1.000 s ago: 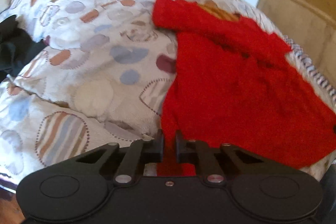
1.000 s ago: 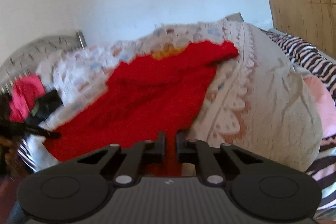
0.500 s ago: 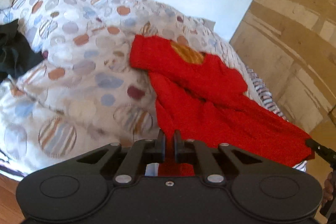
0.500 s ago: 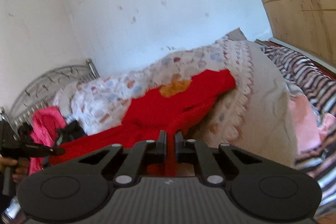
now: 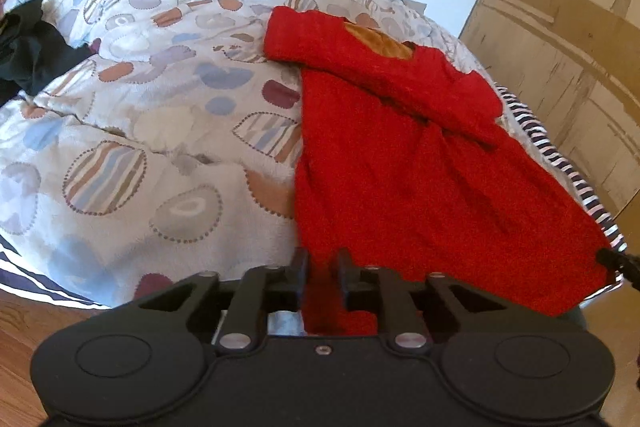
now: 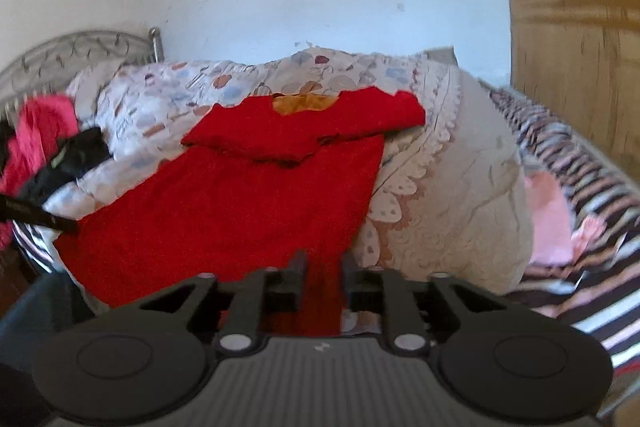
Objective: Fold small clothes
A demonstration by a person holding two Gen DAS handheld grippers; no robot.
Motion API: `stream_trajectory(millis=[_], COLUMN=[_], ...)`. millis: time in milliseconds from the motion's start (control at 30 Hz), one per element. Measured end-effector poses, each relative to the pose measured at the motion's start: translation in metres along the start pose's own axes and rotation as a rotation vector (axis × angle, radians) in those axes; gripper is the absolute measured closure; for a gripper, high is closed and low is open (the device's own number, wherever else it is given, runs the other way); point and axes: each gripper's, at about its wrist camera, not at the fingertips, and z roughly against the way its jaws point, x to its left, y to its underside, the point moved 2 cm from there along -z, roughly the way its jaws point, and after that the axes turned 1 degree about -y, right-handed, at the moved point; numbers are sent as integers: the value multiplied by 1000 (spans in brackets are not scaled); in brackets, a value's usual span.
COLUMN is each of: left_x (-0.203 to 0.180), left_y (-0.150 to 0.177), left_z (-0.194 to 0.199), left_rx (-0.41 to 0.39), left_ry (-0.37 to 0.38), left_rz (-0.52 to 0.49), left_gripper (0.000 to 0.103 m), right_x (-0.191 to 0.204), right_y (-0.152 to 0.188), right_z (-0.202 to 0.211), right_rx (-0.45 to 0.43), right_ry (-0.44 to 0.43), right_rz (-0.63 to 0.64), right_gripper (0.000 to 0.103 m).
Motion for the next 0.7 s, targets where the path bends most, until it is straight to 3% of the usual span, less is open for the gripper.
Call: stream_trajectory(millis=[33, 133, 167, 233, 333, 433, 567, 700], left_x=[0, -3, -5, -11, -21, -31, -42, -50], left_y=[-1, -4, -4, -6, -7, -5, -1, 2], left_z=[2, 12, 15, 20, 21, 18, 11, 9], left_rx=[-10, -69, -93, -123, -145, -145, -133, -127], left_ry=[-16, -65, -82, -93, -99, -83, -62, -45], left_rz=[-5, -23, -37, -80, -108, -130, -137, -148], left_gripper=[68, 31, 23, 17, 2, 1, 1, 1], right_x=[3, 15, 24, 40, 70, 91, 107, 111], right_y=[0, 2, 4, 9, 28, 51, 78, 92], right_z=[1, 9, 12, 15, 12, 1, -23, -40], right_rx=[-7, -38, -49, -47, -15, 30, 75, 37], right_ry=[8, -10, -21, -21, -8, 44, 141, 246], right_rz=[30, 153, 218, 362, 621, 825, 996, 1084], right_gripper=[53, 26, 23, 11, 11, 11, 11, 16])
